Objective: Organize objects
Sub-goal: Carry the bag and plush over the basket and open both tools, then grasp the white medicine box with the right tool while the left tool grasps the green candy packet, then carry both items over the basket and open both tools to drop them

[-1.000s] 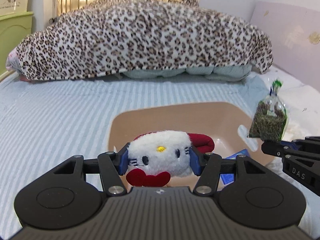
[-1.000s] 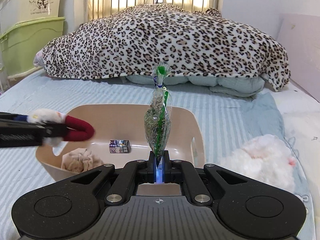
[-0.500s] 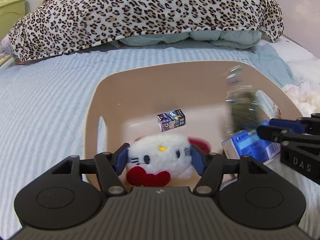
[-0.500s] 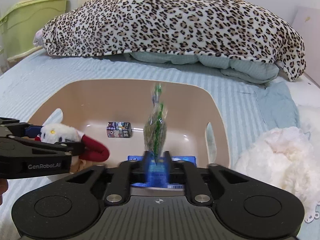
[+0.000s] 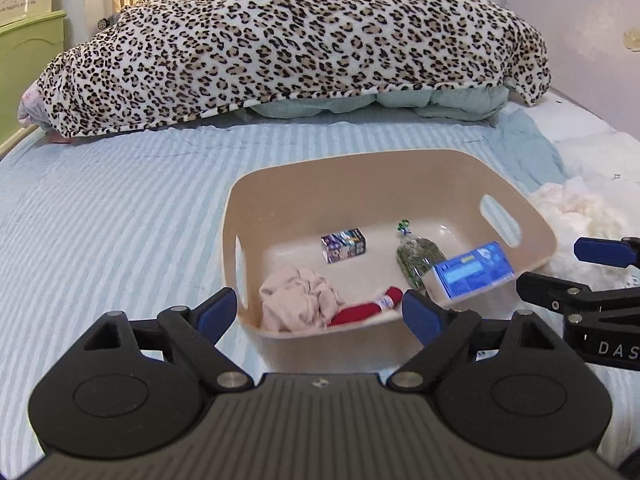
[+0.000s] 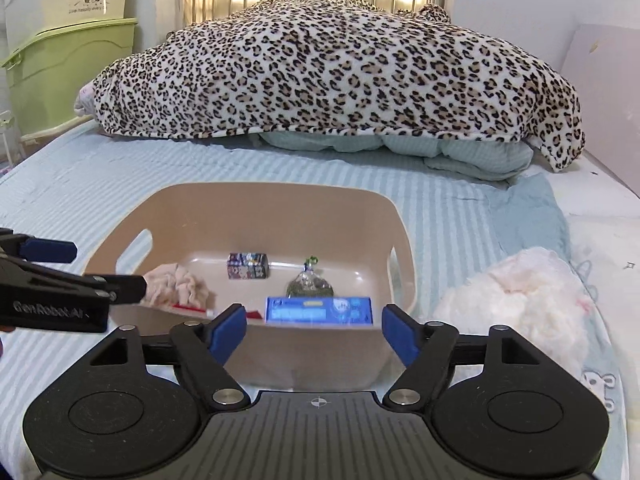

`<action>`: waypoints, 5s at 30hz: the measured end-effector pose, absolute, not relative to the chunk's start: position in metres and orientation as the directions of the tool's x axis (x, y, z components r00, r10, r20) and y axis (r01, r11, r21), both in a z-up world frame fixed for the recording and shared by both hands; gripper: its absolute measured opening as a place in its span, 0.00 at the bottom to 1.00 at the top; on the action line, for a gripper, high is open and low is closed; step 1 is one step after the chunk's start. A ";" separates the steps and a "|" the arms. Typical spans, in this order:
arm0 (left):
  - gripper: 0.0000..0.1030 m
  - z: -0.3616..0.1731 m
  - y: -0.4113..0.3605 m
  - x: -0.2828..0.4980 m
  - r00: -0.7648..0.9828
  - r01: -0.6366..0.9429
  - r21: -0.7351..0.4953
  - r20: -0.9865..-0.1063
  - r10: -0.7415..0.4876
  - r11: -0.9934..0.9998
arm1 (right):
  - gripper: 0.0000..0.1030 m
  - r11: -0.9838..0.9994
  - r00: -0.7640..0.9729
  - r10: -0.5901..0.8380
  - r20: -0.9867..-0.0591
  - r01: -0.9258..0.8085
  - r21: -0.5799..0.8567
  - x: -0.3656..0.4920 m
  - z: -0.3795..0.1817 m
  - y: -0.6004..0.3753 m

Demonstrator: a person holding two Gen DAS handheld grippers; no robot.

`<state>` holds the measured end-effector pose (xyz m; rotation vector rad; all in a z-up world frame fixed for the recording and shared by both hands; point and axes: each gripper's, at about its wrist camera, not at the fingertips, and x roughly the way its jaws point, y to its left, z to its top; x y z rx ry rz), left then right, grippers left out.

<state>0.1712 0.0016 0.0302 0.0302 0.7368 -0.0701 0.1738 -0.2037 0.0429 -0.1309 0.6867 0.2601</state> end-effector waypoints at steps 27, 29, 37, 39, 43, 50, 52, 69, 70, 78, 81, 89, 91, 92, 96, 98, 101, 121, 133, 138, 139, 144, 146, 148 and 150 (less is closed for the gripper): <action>0.88 -0.069 -0.017 0.137 0.554 0.204 0.032 -0.828 -0.088 0.978 | 0.90 0.971 0.635 0.136 -0.761 -0.237 -0.024 0.135 -0.033 -0.230; 0.88 -0.074 -0.018 0.138 0.554 0.206 0.029 -0.828 -0.092 0.978 | 0.92 0.969 0.630 0.136 -0.765 -0.245 -0.029 0.136 -0.039 -0.230; 0.88 -0.083 -0.014 0.149 0.570 0.201 0.030 -0.816 -0.092 0.979 | 0.93 0.959 0.593 0.150 -0.791 -0.283 -0.031 0.155 -0.061 -0.220; 0.88 -0.084 -0.013 0.151 0.579 0.199 0.021 -0.809 -0.100 0.980 | 0.93 0.954 0.585 0.152 -0.797 -0.299 -0.037 0.160 -0.066 -0.216; 0.82 -0.087 -0.009 0.154 0.596 0.206 0.011 -0.794 -0.117 0.978 | 0.94 0.943 0.580 0.168 -0.797 -0.329 -0.041 0.167 -0.075 -0.207; 0.53 -0.084 0.000 0.158 0.602 0.204 -0.028 -0.785 -0.148 0.978 | 0.94 0.935 0.586 0.184 -0.789 -0.353 -0.045 0.179 -0.082 -0.196; 0.45 -0.084 0.001 0.160 0.597 0.216 -0.042 -0.785 -0.166 0.976 | 0.94 0.934 0.588 0.191 -0.786 -0.356 -0.039 0.182 -0.083 -0.193; 0.20 -0.081 0.006 0.162 0.601 0.192 -0.054 -0.783 -0.161 0.980 | 0.55 0.943 0.574 0.247 -0.781 -0.329 0.057 0.183 -0.082 -0.174; 0.20 -0.079 0.006 0.161 0.603 0.190 -0.053 -0.781 -0.159 0.980 | 0.55 0.942 0.577 0.246 -0.779 -0.331 0.053 0.182 -0.081 -0.174; 0.20 -0.070 0.011 0.150 0.617 0.184 -0.060 -0.770 -0.163 0.981 | 0.54 0.948 0.596 0.244 -0.765 -0.312 0.060 0.163 -0.065 -0.189; 0.19 -0.062 0.013 0.142 0.631 0.187 -0.064 -0.757 -0.170 0.980 | 0.54 0.949 0.615 0.244 -0.750 -0.311 0.054 0.155 -0.053 -0.192; 0.19 -0.026 0.017 0.128 0.690 0.201 -0.066 -0.698 -0.189 0.977 | 0.54 0.950 0.676 0.258 -0.691 -0.307 0.054 0.134 -0.013 -0.209; 0.19 -0.014 0.018 0.124 0.707 0.207 -0.068 -0.679 -0.197 0.976 | 0.54 0.950 0.692 0.262 -0.673 -0.306 0.055 0.131 -0.004 -0.213; 0.19 -0.009 0.019 0.123 0.714 0.209 -0.069 -0.670 -0.201 0.975 | 0.54 0.951 0.699 0.263 -0.665 -0.303 0.057 0.131 0.001 -0.214; 0.19 0.011 0.021 0.122 0.747 0.202 -0.056 -0.637 -0.190 0.978 | 0.54 0.954 0.733 0.262 -0.628 -0.294 0.054 0.132 0.018 -0.217; 0.19 0.020 0.021 0.125 0.759 0.202 -0.049 -0.623 -0.189 0.978 | 0.54 0.955 0.748 0.261 -0.610 -0.292 0.050 0.135 0.025 -0.217; 0.20 0.031 0.019 0.133 0.775 0.199 -0.037 -0.605 -0.180 0.979 | 0.54 0.957 0.768 0.259 -0.586 -0.287 0.046 0.144 0.036 -0.217; 0.20 0.017 0.008 0.245 0.711 0.101 0.039 -0.702 -0.045 0.994 | 0.54 0.957 0.769 0.223 -0.600 -0.289 -0.016 0.236 0.040 -0.184; 0.25 -0.008 0.010 0.262 0.644 0.128 0.036 -0.763 -0.056 0.991 | 0.60 0.944 0.693 0.170 -0.700 -0.319 -0.087 0.257 0.007 -0.166; 0.69 0.008 0.006 0.246 0.697 0.117 0.046 -0.715 -0.049 0.992 | 0.73 0.949 0.706 0.180 -0.685 -0.308 -0.068 0.246 0.014 -0.169; 0.71 0.011 0.005 0.242 0.706 0.118 0.048 -0.707 -0.050 0.992 | 0.77 0.949 0.711 0.182 -0.679 -0.308 -0.069 0.242 0.018 -0.171; 0.72 0.028 0.006 0.221 0.728 0.110 0.050 -0.685 -0.046 0.993 | 0.88 0.955 0.733 0.191 -0.653 -0.293 -0.049 0.223 0.040 -0.180; 0.72 0.034 0.006 0.214 0.729 0.104 0.052 -0.683 -0.041 0.993 | 0.89 0.958 0.738 0.198 -0.645 -0.284 -0.030 0.215 0.049 -0.184; 0.73 0.038 0.006 0.206 0.731 0.100 0.057 -0.682 -0.034 0.993 | 0.90 0.961 0.742 0.200 -0.640 -0.276 -0.021 0.206 0.056 -0.187; 0.72 0.040 0.006 0.197 0.732 0.105 0.062 -0.680 -0.035 0.992 | 0.90 0.963 0.745 0.197 -0.637 -0.270 -0.018 0.196 0.061 -0.189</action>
